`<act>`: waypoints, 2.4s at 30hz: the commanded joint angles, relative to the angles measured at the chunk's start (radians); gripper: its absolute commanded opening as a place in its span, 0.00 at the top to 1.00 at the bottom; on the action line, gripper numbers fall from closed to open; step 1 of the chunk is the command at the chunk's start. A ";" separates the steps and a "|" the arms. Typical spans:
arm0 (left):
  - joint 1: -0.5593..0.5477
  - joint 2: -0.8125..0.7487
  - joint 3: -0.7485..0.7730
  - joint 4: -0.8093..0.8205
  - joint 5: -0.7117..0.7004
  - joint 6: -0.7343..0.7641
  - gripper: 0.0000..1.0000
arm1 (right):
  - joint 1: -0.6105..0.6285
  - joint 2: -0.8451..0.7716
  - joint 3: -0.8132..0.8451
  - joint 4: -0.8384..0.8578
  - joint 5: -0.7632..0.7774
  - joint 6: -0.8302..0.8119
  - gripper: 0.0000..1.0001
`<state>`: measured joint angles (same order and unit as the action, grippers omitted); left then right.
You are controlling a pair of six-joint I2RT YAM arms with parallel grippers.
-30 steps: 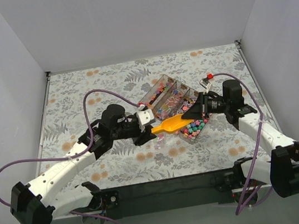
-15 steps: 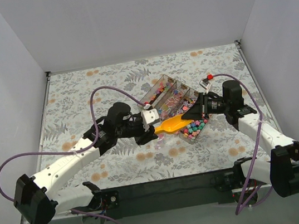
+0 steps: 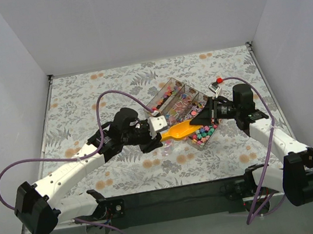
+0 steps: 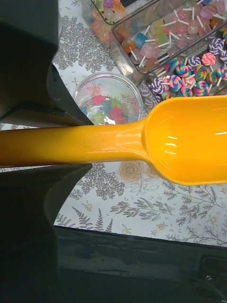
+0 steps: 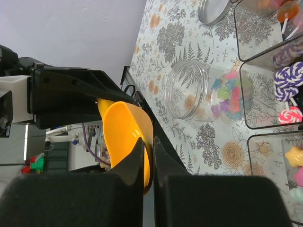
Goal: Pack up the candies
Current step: Adjust the spatula.
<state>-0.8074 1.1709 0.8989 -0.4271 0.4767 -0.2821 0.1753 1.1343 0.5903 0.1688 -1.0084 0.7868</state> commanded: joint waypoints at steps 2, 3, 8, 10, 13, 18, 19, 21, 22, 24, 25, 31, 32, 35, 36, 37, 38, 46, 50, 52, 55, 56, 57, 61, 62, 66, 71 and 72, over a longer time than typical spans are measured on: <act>-0.009 -0.008 0.028 -0.045 0.017 0.011 0.76 | -0.003 0.001 0.003 0.070 -0.001 0.023 0.99; -0.009 -0.007 0.032 -0.044 0.020 0.012 0.79 | -0.002 -0.001 0.000 0.069 0.001 0.023 0.99; -0.009 -0.010 0.032 -0.026 0.033 0.001 0.84 | -0.002 0.001 -0.012 0.069 0.004 0.017 0.99; -0.009 -0.019 0.020 -0.006 0.046 -0.006 0.96 | -0.002 0.002 -0.017 0.067 0.007 0.008 0.99; -0.009 -0.036 0.011 0.014 0.072 -0.026 0.99 | -0.002 0.010 -0.029 0.064 0.017 -0.023 0.99; -0.009 -0.071 -0.011 0.054 0.102 -0.055 1.00 | -0.003 0.031 -0.040 0.066 0.028 -0.073 0.99; -0.007 -0.076 -0.012 0.057 0.102 -0.060 1.00 | -0.002 0.035 -0.040 0.064 0.030 -0.081 0.99; -0.007 -0.077 -0.015 0.065 0.103 -0.066 1.00 | -0.002 0.042 -0.038 0.064 0.031 -0.096 0.99; -0.007 -0.079 -0.017 0.068 0.105 -0.072 1.00 | -0.002 0.047 -0.037 0.063 0.033 -0.101 0.99; -0.004 -0.079 -0.021 0.088 0.100 -0.083 0.97 | -0.003 0.054 -0.035 0.064 0.030 -0.106 0.99; -0.006 -0.079 -0.023 0.094 0.102 -0.088 0.94 | -0.002 0.056 -0.035 0.066 0.031 -0.106 0.99; -0.006 -0.082 -0.032 0.119 0.109 -0.094 0.78 | -0.002 0.065 -0.029 0.067 0.024 -0.089 0.99; -0.006 -0.082 -0.034 0.122 0.111 -0.095 0.78 | -0.003 0.065 -0.027 0.067 0.024 -0.086 0.99; -0.006 -0.083 -0.041 0.129 0.126 -0.101 0.74 | -0.003 0.062 -0.018 0.067 0.018 -0.080 0.99; -0.006 -0.083 -0.046 0.133 0.131 -0.103 0.71 | -0.003 0.062 -0.015 0.069 0.016 -0.077 0.99; -0.006 -0.086 -0.049 0.136 0.134 -0.103 0.71 | -0.003 0.062 -0.011 0.069 0.016 -0.074 0.99; -0.006 -0.085 -0.052 0.143 0.137 -0.111 0.69 | -0.003 0.061 -0.007 0.070 0.014 -0.070 0.99; -0.006 -0.099 -0.077 0.160 0.135 -0.120 0.65 | -0.005 0.058 -0.004 0.089 0.010 -0.038 0.99; -0.006 -0.099 -0.080 0.136 0.129 -0.108 0.83 | -0.011 0.059 -0.010 0.098 0.008 -0.032 0.99; -0.006 -0.100 -0.074 0.129 0.128 -0.103 1.00 | -0.011 0.061 -0.014 0.098 0.013 -0.037 0.99; -0.006 -0.109 -0.066 0.137 0.125 -0.103 1.00 | -0.013 0.070 -0.023 0.097 0.030 -0.047 0.99; -0.006 -0.115 -0.066 0.142 0.114 -0.103 1.00 | -0.011 0.073 -0.026 0.097 0.033 -0.050 0.98; -0.006 -0.134 -0.071 0.158 0.082 -0.112 1.00 | -0.013 0.079 -0.035 0.094 0.048 -0.054 0.88; -0.004 -0.155 -0.080 0.183 0.065 -0.129 1.00 | -0.016 0.087 -0.050 0.094 0.068 -0.064 0.80; -0.004 -0.162 -0.080 0.189 0.063 -0.132 1.00 | -0.016 0.088 -0.053 0.094 0.071 -0.069 0.79; -0.004 -0.183 -0.089 0.224 0.022 -0.149 1.00 | -0.016 0.104 -0.055 0.092 0.074 -0.080 0.67; -0.003 -0.163 -0.089 0.226 -0.073 -0.154 1.00 | -0.033 0.096 -0.012 0.087 0.045 -0.095 0.48; -0.001 -0.157 -0.084 0.217 -0.098 -0.157 1.00 | -0.042 0.085 -0.003 0.081 0.034 -0.095 0.47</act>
<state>-0.8055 1.0435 0.7929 -0.2691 0.4313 -0.4309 0.1650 1.2308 0.5533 0.2424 -1.0084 0.7296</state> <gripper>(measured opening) 0.269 0.513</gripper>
